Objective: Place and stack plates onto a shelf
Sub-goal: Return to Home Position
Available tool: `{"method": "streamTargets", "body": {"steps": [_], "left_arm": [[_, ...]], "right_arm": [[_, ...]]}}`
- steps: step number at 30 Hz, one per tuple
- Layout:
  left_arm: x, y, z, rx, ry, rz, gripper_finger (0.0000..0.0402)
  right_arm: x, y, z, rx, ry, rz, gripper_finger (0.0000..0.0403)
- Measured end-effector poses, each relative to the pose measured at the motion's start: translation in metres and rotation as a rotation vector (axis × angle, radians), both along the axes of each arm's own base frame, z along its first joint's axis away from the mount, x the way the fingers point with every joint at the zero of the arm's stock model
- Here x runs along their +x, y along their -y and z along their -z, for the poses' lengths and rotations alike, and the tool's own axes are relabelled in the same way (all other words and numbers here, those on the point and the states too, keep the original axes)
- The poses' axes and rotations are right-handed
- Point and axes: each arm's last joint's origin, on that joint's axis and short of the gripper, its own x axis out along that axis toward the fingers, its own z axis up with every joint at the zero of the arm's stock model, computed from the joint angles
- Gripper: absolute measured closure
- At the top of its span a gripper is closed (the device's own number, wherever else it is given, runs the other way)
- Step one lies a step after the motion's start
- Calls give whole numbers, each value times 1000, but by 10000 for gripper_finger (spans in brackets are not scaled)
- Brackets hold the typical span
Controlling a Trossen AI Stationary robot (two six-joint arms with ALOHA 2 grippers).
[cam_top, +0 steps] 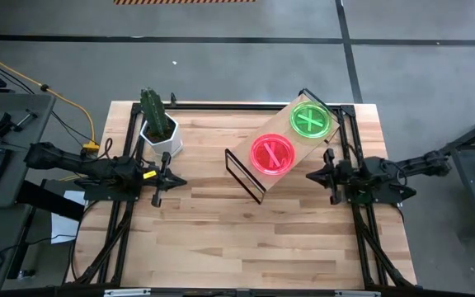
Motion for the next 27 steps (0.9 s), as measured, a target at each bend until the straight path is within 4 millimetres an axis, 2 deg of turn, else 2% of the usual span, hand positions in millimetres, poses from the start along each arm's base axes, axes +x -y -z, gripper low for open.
{"method": "streamTargets", "body": {"steps": [6,12,21,27], "left_arm": [[0,0,0,1,-1,-2,401],[0,0,0,1,-3,-2,401],[0,0,0,1,-3,-5,401],[-1,0,0,1,-2,-4,401]], "right_arm": [[2,2,12,-1,-91,-5,403],[2,2,14,-71,-101,-24,403],[2,2,14,181,-112,-28,403],[2,2,14,259,-115,-30,403]]}}
